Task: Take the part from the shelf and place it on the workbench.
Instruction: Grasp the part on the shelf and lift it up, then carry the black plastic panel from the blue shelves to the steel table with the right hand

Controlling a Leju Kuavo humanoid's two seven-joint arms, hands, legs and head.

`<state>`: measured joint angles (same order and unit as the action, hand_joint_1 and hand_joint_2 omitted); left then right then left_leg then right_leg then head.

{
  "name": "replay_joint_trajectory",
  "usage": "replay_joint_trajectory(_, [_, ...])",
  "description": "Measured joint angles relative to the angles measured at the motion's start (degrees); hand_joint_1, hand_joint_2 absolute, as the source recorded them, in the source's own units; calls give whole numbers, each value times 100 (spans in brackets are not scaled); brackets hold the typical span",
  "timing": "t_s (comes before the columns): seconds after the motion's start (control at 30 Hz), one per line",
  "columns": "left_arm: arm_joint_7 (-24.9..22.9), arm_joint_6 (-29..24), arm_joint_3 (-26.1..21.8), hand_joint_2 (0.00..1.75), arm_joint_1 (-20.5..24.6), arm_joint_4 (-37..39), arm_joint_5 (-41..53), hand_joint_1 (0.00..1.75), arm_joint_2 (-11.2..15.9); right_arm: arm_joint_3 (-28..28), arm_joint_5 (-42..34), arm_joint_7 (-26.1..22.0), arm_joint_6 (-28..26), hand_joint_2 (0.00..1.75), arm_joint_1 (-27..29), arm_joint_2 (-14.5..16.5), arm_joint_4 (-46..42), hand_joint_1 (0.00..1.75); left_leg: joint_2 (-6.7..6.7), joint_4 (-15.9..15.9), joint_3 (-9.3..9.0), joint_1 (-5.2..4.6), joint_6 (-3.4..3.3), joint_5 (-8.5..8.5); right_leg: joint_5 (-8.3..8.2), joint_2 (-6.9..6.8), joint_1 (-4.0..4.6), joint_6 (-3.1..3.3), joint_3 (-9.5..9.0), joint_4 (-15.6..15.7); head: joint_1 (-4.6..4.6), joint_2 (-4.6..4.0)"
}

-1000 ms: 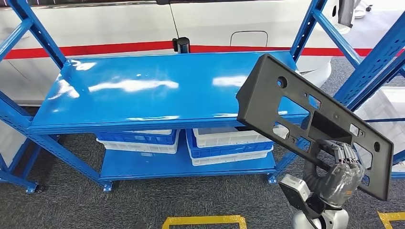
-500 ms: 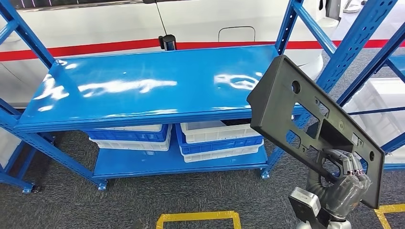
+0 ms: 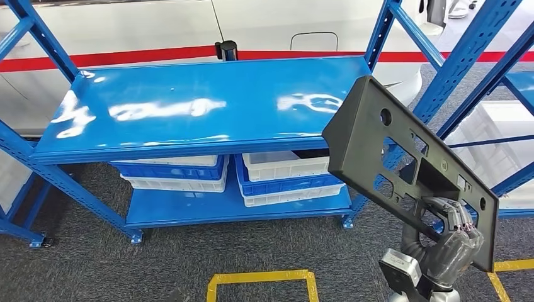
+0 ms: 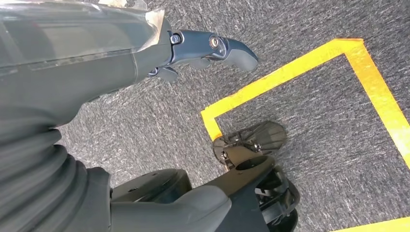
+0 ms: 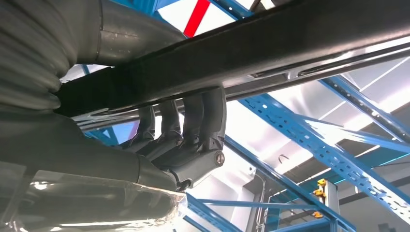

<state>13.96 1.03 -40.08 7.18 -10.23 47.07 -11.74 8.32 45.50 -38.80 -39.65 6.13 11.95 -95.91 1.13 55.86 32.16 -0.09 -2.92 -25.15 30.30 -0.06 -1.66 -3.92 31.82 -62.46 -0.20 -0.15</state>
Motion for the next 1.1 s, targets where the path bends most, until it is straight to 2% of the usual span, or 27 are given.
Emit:
replay_joint_trajectory(0.03, [1, -13, -4, 175, 1, 0, -16, 0, 0, 13, -51, 12, 0, 175, -3, -7, 7, 175, -2, 35, 24, -4, 29, 3, -88, -7, 3, -1, -190, 303, -1, 0])
replay_joint_trajectory(0.07, [5, -32, -15, 175, 1, 0, -45, 0, 0, 46, -150, 40, 0, 175, -16, -27, 21, 175, -4, 77, 48, -16, 56, 5, -124, -8, 8, 26, -286, 485, 2, 0])
replay_joint_trajectory(0.13, [22, -79, -52, 175, -1, 1, -115, 0, -3, 158, -400, 108, 0, 175, -59, -82, 73, 175, -8, 118, 88, -28, 117, 32, -146, 17, 32, 120, -245, 506, -9, 0])
replay_joint_trajectory(0.2, [46, -109, -99, 175, -6, 1, -153, 0, 1, 265, -542, 133, 0, 175, -107, -122, 126, 175, -29, 202, 158, -5, 173, -36, -174, 22, -6, 220, -192, 516, -22, 0])
replay_joint_trajectory(0.23, [59, -123, -120, 175, -10, 1, -159, 0, 3, 301, -569, 125, 0, 175, -115, -132, 146, 175, -46, 365, 234, 9, 205, -189, -209, 21, -24, 277, -162, 523, -29, 0])
replay_joint_trajectory(0.3, [87, -146, -157, 175, -22, 1, -171, 0, 7, 360, -598, 99, 0, 175, -102, -151, 178, 175, -77, 1014, 487, 34, 268, -672, -273, 16, -20, 367, -82, 523, -44, 0])
replay_joint_trajectory(0.33, [101, -156, -168, 175, -30, 1, -182, 0, 8, 377, -609, 83, 0, 175, -74, -161, 187, 175, -82, 1400, 618, 45, 291, -884, -300, 12, -10, 386, -40, 520, -45, 0])
replay_joint_trajectory(0.37, [112, -164, -178, 175, -40, 1, -195, 0, 9, 388, -618, 62, 0, 175, -33, -174, 192, 175, -85, 1674, 688, 54, 302, -996, -323, 9, 1, 392, -4, 516, -44, 0])
replay_joint_trajectory(0.4, [121, -170, -185, 175, -50, 1, -206, 0, 10, 394, -626, 39, 0, 175, 17, -188, 194, 175, -86, 1756, 659, 61, 301, -994, -344, 8, 9, 388, 25, 512, -45, 0])
replay_joint_trajectory(0.43, [128, -178, -196, 175, -58, 1, -217, 0, 11, 396, -635, 17, 0, 175, 69, -199, 194, 175, -89, 1610, 518, 65, 289, -890, -362, 9, 14, 382, 45, 509, -45, 0])
replay_joint_trajectory(0.5, [148, -212, -235, 175, -63, 1, -241, 0, 18, 400, -663, -20, -1, 175, 171, -220, 181, 175, -116, 820, -5, 66, 235, -587, -392, 17, 20, 360, 63, 504, -45, 0])
replay_joint_trajectory(0.53, [161, -237, -257, 175, -61, 1, -254, 0, 23, 405, -683, -37, -1, 175, 219, -232, 164, 175, -136, 440, -238, 56, 211, -491, -411, 20, 27, 338, 71, 503, -41, 0])
replay_joint_trajectory(0.57, [174, -261, -276, 175, -61, 1, -267, 0, 27, 416, -702, -56, -2, 175, 266, -246, 140, 175, -154, 180, -386, 41, 189, -446, -432, 22, 31, 308, 79, 503, -41, 0])
replay_joint_trajectory(0.6, [187, -284, -294, 175, -64, 1, -282, 0, 32, 435, -719, -74, -2, 175, 312, -263, 110, 175, -166, 66, -442, 21, 177, -450, -454, 21, 30, 273, 89, 505, -43, 0])
replay_joint_trajectory(0.63, [197, -303, -309, 175, -69, 1, -298, 0, 34, 457, -730, -87, -2, 175, 358, -283, 76, 175, -164, 51, -435, -1, 163, -432, -482, 21, 28, 231, 96, 515, -45, 0])
replay_joint_trajectory(0.7, [210, -336, -344, 175, -76, 1, -331, 0, 33, 499, -743, -98, -3, 175, 435, -336, 2, 175, -140, -14, -409, 8, 87, -351, -460, 21, 43, 173, 140, 474, -50, 0])
replay_joint_trajectory(0.73, [216, -348, -360, 175, -74, 1, -341, 0, 34, 514, -748, -99, -4, 175, 459, -364, -28, 175, -123, -49, -384, 17, 32, -296, -360, 21, 57, 175, 208, 351, -40, 0])
replay_joint_trajectory(0.8, [228, -357, -397, 175, -76, 1, -347, 0, 37, 542, -760, -100, -5, 175, 482, -425, -60, 175, -84, -83, -307, 16, -41, -208, 25, 18, 67, 228, 457, -228, -18, 0])
replay_joint_trajectory(0.83, [234, -362, -412, 175, -82, 1, -355, 0, 38, 557, -769, -100, -6, 175, 495, -454, -69, 175, -71, -80, -261, 8, -58, -176, 224, 19, 68, 245, 590, -610, -6, 0])
replay_joint_trajectory(0.87, [243, -368, -425, 175, -92, 1, -368, 0, 38, 571, -779, -101, -6, 175, 510, -488, -76, 175, -58, -77, -220, 0, -59, -148, 355, 18, 67, 236, 682, -931, -2, 0])
replay_joint_trajectory(0.9, [255, -377, -437, 175, -103, 1, -381, 0, 37, 584, -788, -100, -6, 175, 524, -526, -81, 175, -47, -73, -180, -5, -55, -120, 393, 17, 65, 204, 682, -1075, -1, 0])
replay_joint_trajectory(0.93, [270, -389, -450, 175, -111, 1, -397, 0, 35, 599, -794, -100, -7, 175, 532, -561, -91, 175, -41, -64, -145, -8, -47, -96, 339, 16, 64, 158, 565, -991, 3, 0])
replay_joint_trajectory(0.97, [287, -400, -462, 175, -116, 1, -413, 0, 31, 617, -794, -100, -7, 175, 533, -592, -102, 175, -37, -49, -115, -8, -36, -77, 220, 14, 62, 111, 334, -678, 4, 0])
replay_joint_trajectory(1.0, [303, -413, -476, 175, -118, 1, -426, 0, 28, 638, -784, -100, -6, 175, 526, -620, -116, 175, -35, -21, -85, -10, -25, -66, 101, 8, 56, 79, 37, -214, 7, 0])
replay_joint_trajectory(1.03, [314, -427, -489, 175, -117, 1, -441, 0, 26, 661, -766, -100, -6, 175, 513, -640, -131, 175, -35, 15, -51, -19, -10, -59, 16, 10, 63, 79, -229, 192, 7, 0])
replay_joint_trajectory(1.07, [321, -440, -504, 175, -116, 1, -452, 0, 22, 685, -738, -101, -6, 175, 505, -656, -145, 175, -37, 51, -22, -32, 13, -50, -38, 11, 72, 99, -395, 476, 5, 0])
replay_joint_trajectory(1.1, [324, -451, -523, 175, -116, 1, -458, 0, 20, 706, -704, -101, -6, 175, 495, -669, -155, 175, -38, 87, 7, -45, 35, -40, -51, 15, 82, 131, -455, 614, 2, 0])
